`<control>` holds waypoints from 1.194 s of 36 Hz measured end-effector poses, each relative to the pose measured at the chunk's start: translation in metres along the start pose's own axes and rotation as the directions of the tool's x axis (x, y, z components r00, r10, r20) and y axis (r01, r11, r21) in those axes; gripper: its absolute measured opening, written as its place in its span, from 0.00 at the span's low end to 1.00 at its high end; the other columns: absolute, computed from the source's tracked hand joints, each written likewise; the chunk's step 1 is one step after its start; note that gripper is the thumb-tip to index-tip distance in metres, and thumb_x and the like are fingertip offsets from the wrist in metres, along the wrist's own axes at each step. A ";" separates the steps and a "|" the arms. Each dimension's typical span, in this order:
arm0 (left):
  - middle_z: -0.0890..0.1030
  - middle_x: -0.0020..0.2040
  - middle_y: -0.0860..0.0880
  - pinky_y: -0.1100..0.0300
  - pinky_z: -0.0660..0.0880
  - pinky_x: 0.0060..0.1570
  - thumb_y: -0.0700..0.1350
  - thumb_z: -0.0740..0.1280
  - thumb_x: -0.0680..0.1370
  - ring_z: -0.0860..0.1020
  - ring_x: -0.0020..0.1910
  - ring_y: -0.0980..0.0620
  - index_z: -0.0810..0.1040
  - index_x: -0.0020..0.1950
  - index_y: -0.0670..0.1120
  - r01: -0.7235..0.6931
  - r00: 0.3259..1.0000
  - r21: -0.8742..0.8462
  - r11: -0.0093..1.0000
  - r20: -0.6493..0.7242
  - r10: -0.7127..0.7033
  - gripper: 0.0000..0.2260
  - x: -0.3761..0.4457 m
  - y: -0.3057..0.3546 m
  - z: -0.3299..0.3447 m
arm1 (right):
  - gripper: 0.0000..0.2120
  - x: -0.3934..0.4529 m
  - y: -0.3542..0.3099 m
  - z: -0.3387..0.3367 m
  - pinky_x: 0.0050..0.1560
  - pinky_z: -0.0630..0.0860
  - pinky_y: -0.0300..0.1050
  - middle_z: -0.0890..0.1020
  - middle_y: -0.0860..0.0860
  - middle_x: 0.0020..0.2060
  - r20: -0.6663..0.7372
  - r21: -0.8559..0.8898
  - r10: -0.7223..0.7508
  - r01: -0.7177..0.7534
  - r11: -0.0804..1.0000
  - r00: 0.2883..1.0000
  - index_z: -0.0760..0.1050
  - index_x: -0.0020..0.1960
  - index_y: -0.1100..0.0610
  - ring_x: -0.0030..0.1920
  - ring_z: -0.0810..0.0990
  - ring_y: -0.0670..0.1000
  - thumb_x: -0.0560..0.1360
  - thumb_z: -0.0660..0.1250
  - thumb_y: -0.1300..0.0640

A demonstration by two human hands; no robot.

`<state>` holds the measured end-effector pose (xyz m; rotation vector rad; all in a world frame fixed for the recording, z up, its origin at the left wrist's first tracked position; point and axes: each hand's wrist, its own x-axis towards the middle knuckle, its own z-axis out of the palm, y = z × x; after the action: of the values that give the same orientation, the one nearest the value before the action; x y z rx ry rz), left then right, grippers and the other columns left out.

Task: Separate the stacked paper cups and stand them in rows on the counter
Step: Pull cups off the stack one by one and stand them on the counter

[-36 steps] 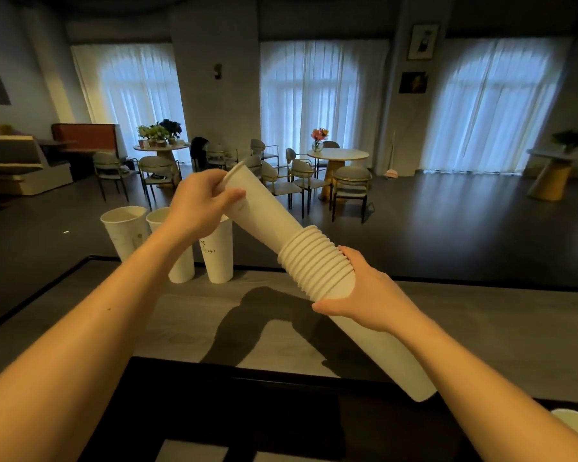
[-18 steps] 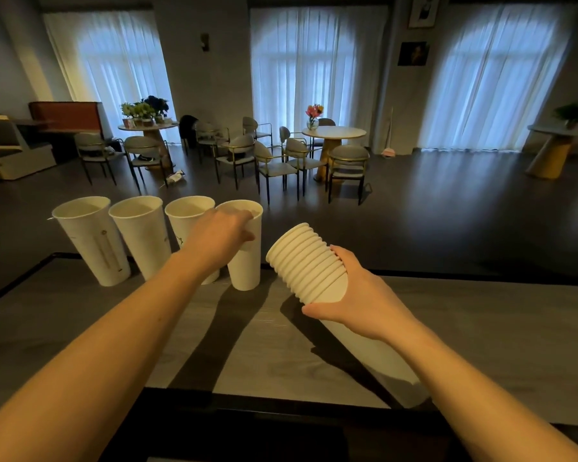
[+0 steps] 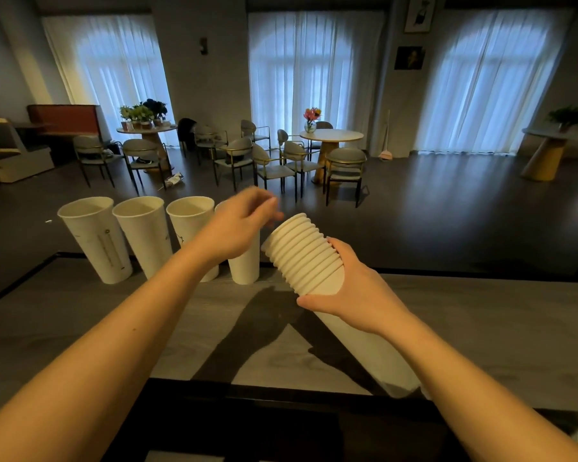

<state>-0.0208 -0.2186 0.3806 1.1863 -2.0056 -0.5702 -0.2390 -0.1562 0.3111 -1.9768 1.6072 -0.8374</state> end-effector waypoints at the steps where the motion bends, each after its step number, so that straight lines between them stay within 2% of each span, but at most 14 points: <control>1: 0.81 0.55 0.56 0.54 0.74 0.61 0.56 0.57 0.82 0.78 0.55 0.60 0.76 0.63 0.52 0.066 0.988 -0.068 0.995 0.145 -0.056 0.15 -0.006 0.009 0.000 | 0.50 -0.004 -0.002 -0.003 0.49 0.73 0.40 0.70 0.35 0.55 -0.002 0.002 0.001 -0.001 1.000 1.000 0.51 0.78 0.42 0.56 0.74 0.42 0.66 0.79 0.40; 2: 0.80 0.55 0.58 0.54 0.72 0.63 0.58 0.56 0.82 0.77 0.57 0.60 0.77 0.61 0.55 0.115 0.963 -0.090 0.989 0.253 -0.089 0.15 -0.012 0.015 0.000 | 0.51 -0.009 -0.005 -0.006 0.50 0.73 0.41 0.70 0.36 0.56 -0.002 0.000 0.007 -0.007 1.000 1.000 0.51 0.78 0.42 0.57 0.73 0.43 0.66 0.79 0.40; 4: 0.79 0.53 0.60 0.58 0.70 0.61 0.56 0.57 0.82 0.76 0.55 0.62 0.77 0.55 0.59 0.152 0.931 -0.089 0.984 0.347 -0.112 0.10 -0.025 0.025 -0.001 | 0.52 -0.018 -0.008 -0.012 0.52 0.75 0.44 0.71 0.40 0.60 0.000 -0.015 0.017 -0.017 1.000 1.000 0.50 0.79 0.42 0.59 0.73 0.44 0.65 0.79 0.40; 7: 0.83 0.53 0.50 0.54 0.73 0.59 0.50 0.58 0.83 0.80 0.54 0.52 0.82 0.56 0.49 0.116 0.925 -0.160 0.980 0.377 -0.048 0.13 -0.035 0.036 0.000 | 0.54 -0.031 -0.011 -0.018 0.58 0.77 0.51 0.72 0.43 0.65 0.009 -0.043 0.017 -0.016 0.999 1.000 0.49 0.79 0.41 0.61 0.73 0.47 0.64 0.79 0.38; 12: 0.85 0.53 0.51 0.53 0.74 0.60 0.47 0.62 0.81 0.81 0.56 0.52 0.83 0.57 0.45 0.141 0.941 -0.243 0.960 0.333 -0.054 0.12 -0.046 0.053 0.005 | 0.54 -0.053 -0.013 -0.029 0.60 0.77 0.53 0.72 0.44 0.66 -0.012 -0.038 -0.002 0.001 0.999 1.000 0.49 0.79 0.42 0.63 0.73 0.47 0.63 0.79 0.38; 16: 0.85 0.42 0.58 0.57 0.76 0.49 0.46 0.71 0.76 0.82 0.45 0.60 0.84 0.48 0.49 0.122 0.978 -0.245 0.962 0.197 -0.074 0.04 -0.044 0.063 0.009 | 0.54 -0.065 -0.009 -0.039 0.60 0.77 0.52 0.72 0.43 0.66 -0.014 -0.035 -0.011 0.011 0.999 1.000 0.49 0.79 0.41 0.63 0.73 0.47 0.64 0.79 0.39; 18: 0.85 0.43 0.56 0.60 0.74 0.47 0.47 0.71 0.75 0.82 0.46 0.58 0.84 0.48 0.51 0.109 0.985 -0.239 0.965 0.156 -0.072 0.03 -0.042 0.069 0.011 | 0.54 -0.069 -0.002 -0.045 0.60 0.76 0.50 0.71 0.43 0.66 -0.012 -0.044 0.002 -0.003 0.999 1.000 0.49 0.79 0.41 0.63 0.72 0.46 0.64 0.79 0.39; 23: 0.81 0.46 0.52 0.59 0.74 0.43 0.50 0.68 0.78 0.78 0.47 0.54 0.80 0.53 0.50 0.066 0.966 -0.167 0.984 -0.235 -0.105 0.06 -0.023 0.065 0.003 | 0.56 -0.069 0.020 -0.057 0.58 0.78 0.55 0.73 0.44 0.65 -0.030 -0.089 0.110 -0.112 0.990 0.993 0.49 0.79 0.41 0.61 0.74 0.49 0.62 0.79 0.37; 26: 0.80 0.41 0.50 0.56 0.76 0.38 0.50 0.69 0.78 0.79 0.42 0.49 0.78 0.45 0.46 0.020 0.952 0.086 0.996 -0.307 0.007 0.07 -0.008 0.054 0.012 | 0.56 -0.062 0.034 -0.064 0.57 0.79 0.58 0.75 0.46 0.62 -0.041 -0.124 0.184 -0.188 0.974 0.982 0.49 0.78 0.41 0.60 0.76 0.51 0.61 0.79 0.36; 28: 0.78 0.40 0.52 0.59 0.75 0.37 0.49 0.68 0.78 0.78 0.40 0.51 0.75 0.42 0.48 0.009 0.980 0.291 0.957 -0.195 0.050 0.08 0.000 0.044 0.029 | 0.56 -0.056 0.041 -0.065 0.57 0.79 0.58 0.74 0.46 0.63 -0.042 -0.131 0.200 -0.204 0.970 0.979 0.49 0.78 0.41 0.60 0.76 0.51 0.61 0.79 0.36; 31: 0.81 0.44 0.48 0.50 0.80 0.43 0.48 0.68 0.78 0.80 0.44 0.48 0.77 0.48 0.47 -0.041 0.995 0.492 0.870 -0.061 0.082 0.05 0.012 0.027 0.055 | 0.55 -0.046 0.047 -0.063 0.58 0.80 0.57 0.74 0.45 0.62 -0.038 -0.110 0.197 -0.200 0.974 0.980 0.49 0.78 0.42 0.60 0.75 0.50 0.62 0.79 0.37; 35: 0.82 0.44 0.46 0.48 0.80 0.41 0.48 0.69 0.77 0.80 0.43 0.45 0.79 0.48 0.48 -0.052 0.998 0.605 0.795 -0.004 0.068 0.04 0.028 0.006 0.068 | 0.54 -0.035 0.053 -0.055 0.57 0.80 0.56 0.74 0.44 0.61 -0.033 -0.088 0.182 -0.184 0.979 0.983 0.50 0.78 0.41 0.59 0.76 0.49 0.62 0.79 0.37; 38: 0.82 0.45 0.44 0.48 0.79 0.41 0.48 0.69 0.77 0.80 0.44 0.44 0.77 0.46 0.49 -0.063 0.996 0.603 0.795 -0.016 0.092 0.04 0.039 -0.005 0.074 | 0.54 -0.025 0.055 -0.048 0.56 0.80 0.55 0.74 0.43 0.60 -0.036 -0.078 0.165 -0.167 0.983 0.986 0.50 0.77 0.40 0.58 0.76 0.48 0.61 0.79 0.36; 43: 0.83 0.50 0.43 0.53 0.75 0.40 0.49 0.69 0.77 0.81 0.47 0.43 0.80 0.57 0.46 -0.117 0.981 0.662 0.741 -0.040 0.191 0.11 0.053 -0.015 0.079 | 0.54 -0.012 0.056 -0.040 0.57 0.80 0.55 0.73 0.42 0.61 -0.026 -0.061 0.144 -0.145 0.988 0.989 0.50 0.77 0.38 0.59 0.75 0.47 0.61 0.78 0.35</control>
<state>-0.0899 -0.2712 0.3385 1.3819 -2.2551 0.3321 -0.3077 -0.1556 0.2990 -1.8721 1.7855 -0.7637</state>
